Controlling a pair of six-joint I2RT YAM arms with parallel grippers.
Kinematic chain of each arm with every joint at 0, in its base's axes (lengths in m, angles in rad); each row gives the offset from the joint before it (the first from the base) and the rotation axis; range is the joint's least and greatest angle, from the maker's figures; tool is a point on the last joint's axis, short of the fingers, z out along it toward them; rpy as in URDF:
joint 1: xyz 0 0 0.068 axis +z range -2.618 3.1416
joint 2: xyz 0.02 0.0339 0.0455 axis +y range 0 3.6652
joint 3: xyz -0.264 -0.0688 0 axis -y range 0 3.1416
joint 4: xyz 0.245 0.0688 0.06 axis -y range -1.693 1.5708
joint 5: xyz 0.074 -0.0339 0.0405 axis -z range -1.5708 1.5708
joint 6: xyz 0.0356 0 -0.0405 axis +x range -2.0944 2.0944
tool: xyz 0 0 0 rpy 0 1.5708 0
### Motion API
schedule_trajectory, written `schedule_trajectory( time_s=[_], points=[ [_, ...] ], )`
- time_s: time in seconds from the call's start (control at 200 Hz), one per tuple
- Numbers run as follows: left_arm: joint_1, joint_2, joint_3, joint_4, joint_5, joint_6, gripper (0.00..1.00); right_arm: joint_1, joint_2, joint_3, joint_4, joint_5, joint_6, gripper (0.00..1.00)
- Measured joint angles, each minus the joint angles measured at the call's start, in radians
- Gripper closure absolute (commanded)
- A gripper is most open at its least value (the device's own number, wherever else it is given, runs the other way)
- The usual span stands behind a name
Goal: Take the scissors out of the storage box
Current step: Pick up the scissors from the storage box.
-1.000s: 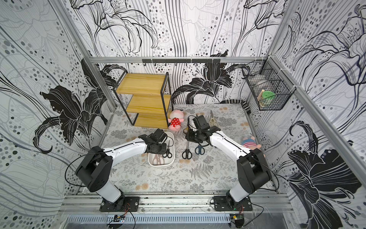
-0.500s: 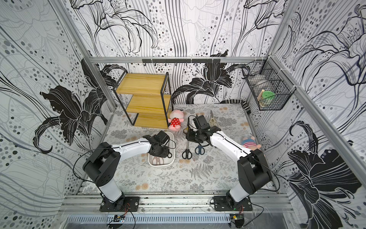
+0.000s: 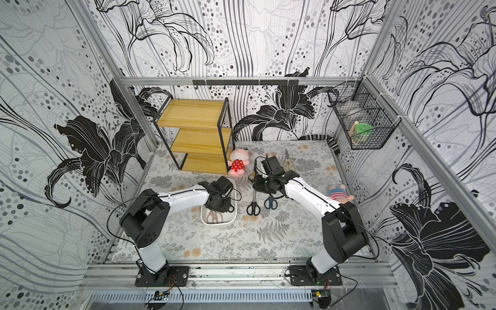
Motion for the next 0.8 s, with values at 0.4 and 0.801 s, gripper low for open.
schedule_trajectory(
  time_s=[0.4, 0.801],
  points=[
    [0.000, 0.012, 0.015, -0.009, 0.008, 0.012, 1.00, 0.000, 0.000, 0.000, -0.003, 0.009, -0.001, 0.73],
    [0.000, -0.098, 0.015, -0.078, 0.007, 0.006, 1.00, 0.000, 0.000, 0.030, -0.006, -0.009, -0.016, 0.74]
  ],
)
